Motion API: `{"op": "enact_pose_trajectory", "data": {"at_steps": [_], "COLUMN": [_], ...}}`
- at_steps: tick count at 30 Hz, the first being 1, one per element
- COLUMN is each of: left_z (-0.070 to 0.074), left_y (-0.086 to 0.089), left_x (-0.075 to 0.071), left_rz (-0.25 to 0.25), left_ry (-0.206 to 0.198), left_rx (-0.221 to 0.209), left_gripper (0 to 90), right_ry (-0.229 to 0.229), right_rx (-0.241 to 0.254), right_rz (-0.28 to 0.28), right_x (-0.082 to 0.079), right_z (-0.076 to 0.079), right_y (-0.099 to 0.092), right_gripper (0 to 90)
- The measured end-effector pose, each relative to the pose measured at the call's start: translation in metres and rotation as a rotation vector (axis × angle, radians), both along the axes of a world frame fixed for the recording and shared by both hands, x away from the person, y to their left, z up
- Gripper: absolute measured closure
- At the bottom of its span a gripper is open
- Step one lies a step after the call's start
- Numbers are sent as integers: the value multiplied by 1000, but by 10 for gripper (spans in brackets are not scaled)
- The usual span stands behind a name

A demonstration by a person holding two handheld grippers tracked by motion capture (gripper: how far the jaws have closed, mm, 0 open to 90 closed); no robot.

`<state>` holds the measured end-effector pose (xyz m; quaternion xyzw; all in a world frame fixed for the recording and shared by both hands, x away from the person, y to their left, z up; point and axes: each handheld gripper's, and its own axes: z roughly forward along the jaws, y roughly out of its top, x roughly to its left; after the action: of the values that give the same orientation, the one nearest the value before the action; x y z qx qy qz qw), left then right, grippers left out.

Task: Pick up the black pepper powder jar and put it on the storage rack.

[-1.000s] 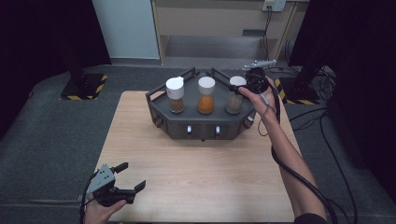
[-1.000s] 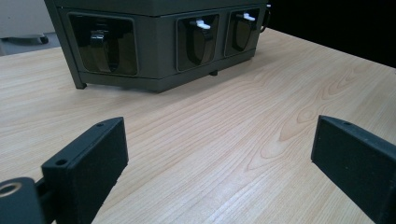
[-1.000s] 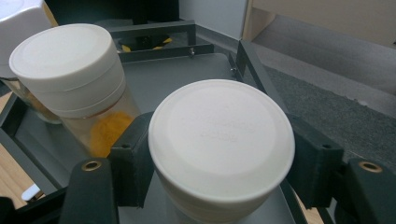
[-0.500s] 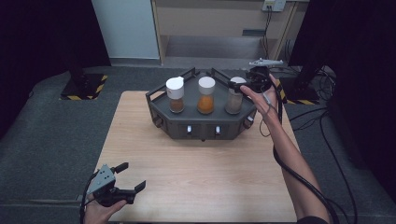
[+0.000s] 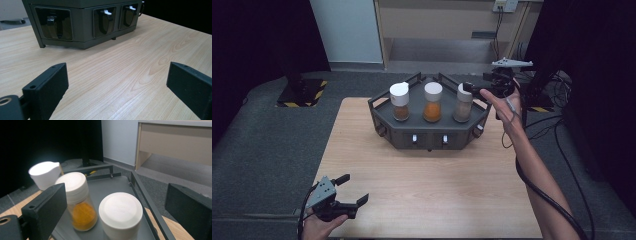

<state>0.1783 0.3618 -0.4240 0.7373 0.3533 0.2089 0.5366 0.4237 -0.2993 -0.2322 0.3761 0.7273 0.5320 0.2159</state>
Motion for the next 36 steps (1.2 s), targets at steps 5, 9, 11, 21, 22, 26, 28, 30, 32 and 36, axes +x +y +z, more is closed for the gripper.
{"op": "enact_pose_trajectory", "data": {"at_steps": [5, 9, 11, 21, 22, 26, 28, 30, 32, 36], "left_z": [0, 1, 1, 1, 1, 1, 1, 1, 1, 1], "left_y": [0, 0, -1, -1, -1, -1, -1, -1, -1, -2], "left_x": [0, 0, 0, 0, 0, 0, 0, 0, 0, 0], "left_rz": [-1, -1, -1, 1, 1, 1, 0, 1, 2, 0], "left_ry": [1, 1, 1, 1, 2, 2, 2, 2, 2, 3], "left_rx": [5, 7, 8, 9, 9, 9, 10, 10, 9, 11], "left_gripper": [32, 32, 32, 32, 32, 32, 32, 32, 32, 33], "right_ry": [-22, -43, -57, -122, -129, -149, -154, -161, -166, -186], "right_rx": [23, 22, 28, 36, 35, 34, 30, 32, 38, 36], "right_rz": [15, 28, 37, 91, 94, 111, 115, 122, 127, 141], "right_x": [-17, -31, -39, -84, -87, -103, -108, -114, -120, -133], "right_z": [2, 3, 2, 0, -1, -3, -4, -5, -6, -11], "right_y": [-12, -20, -24, -41, -42, -48, -50, -53, -55, -60], "right_gripper": [49, 48, 46, 44, 44, 46, 46, 46, 48, 51]}}
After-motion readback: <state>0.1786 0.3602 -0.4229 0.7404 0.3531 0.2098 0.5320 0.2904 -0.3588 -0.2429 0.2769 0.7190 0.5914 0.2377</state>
